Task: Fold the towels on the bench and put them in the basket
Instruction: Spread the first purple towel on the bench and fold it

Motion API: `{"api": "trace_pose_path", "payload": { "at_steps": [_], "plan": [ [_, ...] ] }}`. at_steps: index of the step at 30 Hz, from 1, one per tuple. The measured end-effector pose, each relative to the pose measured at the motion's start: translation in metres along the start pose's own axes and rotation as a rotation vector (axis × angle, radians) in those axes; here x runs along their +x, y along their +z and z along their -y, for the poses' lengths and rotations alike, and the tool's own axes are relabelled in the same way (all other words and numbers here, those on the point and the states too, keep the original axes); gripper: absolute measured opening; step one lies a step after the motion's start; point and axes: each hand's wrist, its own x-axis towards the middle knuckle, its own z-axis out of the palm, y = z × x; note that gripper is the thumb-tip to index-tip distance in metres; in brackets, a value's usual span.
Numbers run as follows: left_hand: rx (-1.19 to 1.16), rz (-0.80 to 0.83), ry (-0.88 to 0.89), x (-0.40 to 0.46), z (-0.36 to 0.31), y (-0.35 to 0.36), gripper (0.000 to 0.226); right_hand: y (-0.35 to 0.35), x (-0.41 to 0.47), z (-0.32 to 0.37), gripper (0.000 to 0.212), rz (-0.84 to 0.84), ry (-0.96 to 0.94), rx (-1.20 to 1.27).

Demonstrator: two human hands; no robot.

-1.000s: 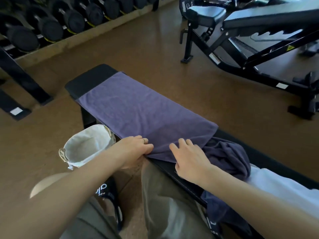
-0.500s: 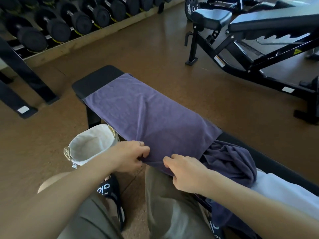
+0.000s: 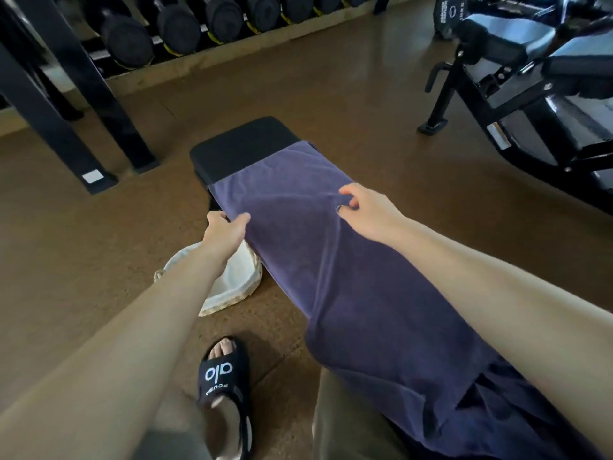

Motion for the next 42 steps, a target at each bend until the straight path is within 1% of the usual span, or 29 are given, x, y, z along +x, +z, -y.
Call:
{"api": "trace_pose_path", "payload": {
  "at_steps": [2, 5, 7, 10, 13, 15, 17, 21, 23, 26, 28, 30, 31, 32, 33, 34, 35, 36, 37, 38, 39, 40, 42],
  "plan": [
    [-0.078, -0.041, -0.036, 0.021, -0.006, 0.003, 0.075, 0.005, 0.044, 0.003, 0.047, -0.029, 0.012, 0.016],
    [-0.169, -0.131, -0.054, 0.06, -0.012, 0.008, 0.069, 0.013, 0.109, 0.005, 0.047, -0.069, 0.017, -0.01],
    [-0.133, -0.221, -0.033, 0.083, -0.011, 0.009, 0.06, 0.017, 0.148, 0.005, 0.051, -0.062, 0.019, -0.083],
    [-0.106, -0.306, 0.029, 0.109, -0.009, 0.007, 0.045, 0.025, 0.194, 0.008, 0.055, 0.01, -0.027, -0.193],
    [-0.12, -0.351, 0.092, 0.13, -0.008, 0.0, 0.026, 0.036, 0.222, 0.013, 0.054, 0.046, -0.06, -0.151],
    [-0.119, -0.367, 0.123, 0.139, -0.009, -0.003, 0.025, 0.044, 0.234, 0.016, 0.055, 0.043, -0.082, -0.145],
    [-0.134, -0.367, 0.117, 0.147, -0.011, -0.004, 0.027, 0.049, 0.243, 0.019, 0.056, 0.038, -0.105, -0.159],
    [-0.379, -0.319, -0.01, 0.164, -0.019, -0.009, 0.021, 0.054, 0.259, 0.03, 0.06, 0.049, -0.129, -0.227],
    [-0.415, -0.302, -0.024, 0.174, -0.022, -0.011, 0.021, 0.057, 0.266, 0.036, 0.063, 0.052, -0.135, -0.3],
    [-0.405, -0.32, -0.009, 0.18, -0.024, -0.014, 0.02, 0.064, 0.275, 0.04, 0.066, 0.053, -0.134, -0.394],
    [-0.34, -0.353, -0.026, 0.181, -0.027, -0.015, 0.026, 0.064, 0.277, 0.042, 0.066, 0.069, -0.123, -0.426],
    [-0.242, -0.424, -0.061, 0.179, -0.032, -0.016, 0.033, 0.062, 0.276, 0.042, 0.067, 0.084, -0.113, -0.471],
    [-0.172, -0.473, -0.045, 0.174, -0.034, -0.016, 0.034, 0.062, 0.274, 0.042, 0.067, 0.059, -0.117, -0.5],
    [-0.068, -0.545, 0.049, 0.165, -0.037, -0.015, 0.035, 0.062, 0.271, 0.043, 0.066, -0.003, -0.134, -0.514],
    [0.09, -0.604, 0.236, 0.154, -0.039, -0.013, 0.037, 0.062, 0.265, 0.045, 0.064, -0.09, -0.167, -0.502],
    [0.289, -0.618, 0.487, 0.14, -0.039, -0.008, 0.039, 0.063, 0.258, 0.049, 0.061, -0.184, -0.222, -0.467],
    [0.495, -0.559, 0.721, 0.127, -0.039, -0.001, 0.042, 0.065, 0.25, 0.053, 0.058, -0.253, -0.297, -0.422],
    [0.674, -0.448, 0.878, 0.119, -0.037, 0.007, 0.044, 0.068, 0.242, 0.057, 0.055, -0.274, -0.38, -0.385],
    [0.816, -0.324, 0.928, 0.115, -0.035, 0.016, 0.047, 0.072, 0.233, 0.061, 0.053, -0.248, -0.455, -0.369],
    [0.919, -0.22, 0.869, 0.112, -0.033, 0.025, 0.051, 0.076, 0.225, 0.062, 0.052, -0.189, -0.513, -0.379],
    [0.977, -0.152, 0.768, 0.115, -0.031, 0.03, 0.056, 0.082, 0.219, 0.06, 0.052, -0.109, -0.548, -0.416],
    [0.992, -0.121, 0.677, 0.118, -0.029, 0.031, 0.06, 0.086, 0.215, 0.055, 0.052, -0.026, -0.557, -0.473],
    [0.987, -0.121, 0.584, 0.125, -0.029, 0.03, 0.067, 0.087, 0.219, 0.044, 0.054, 0.069, -0.525, -0.556]
  ]
}}
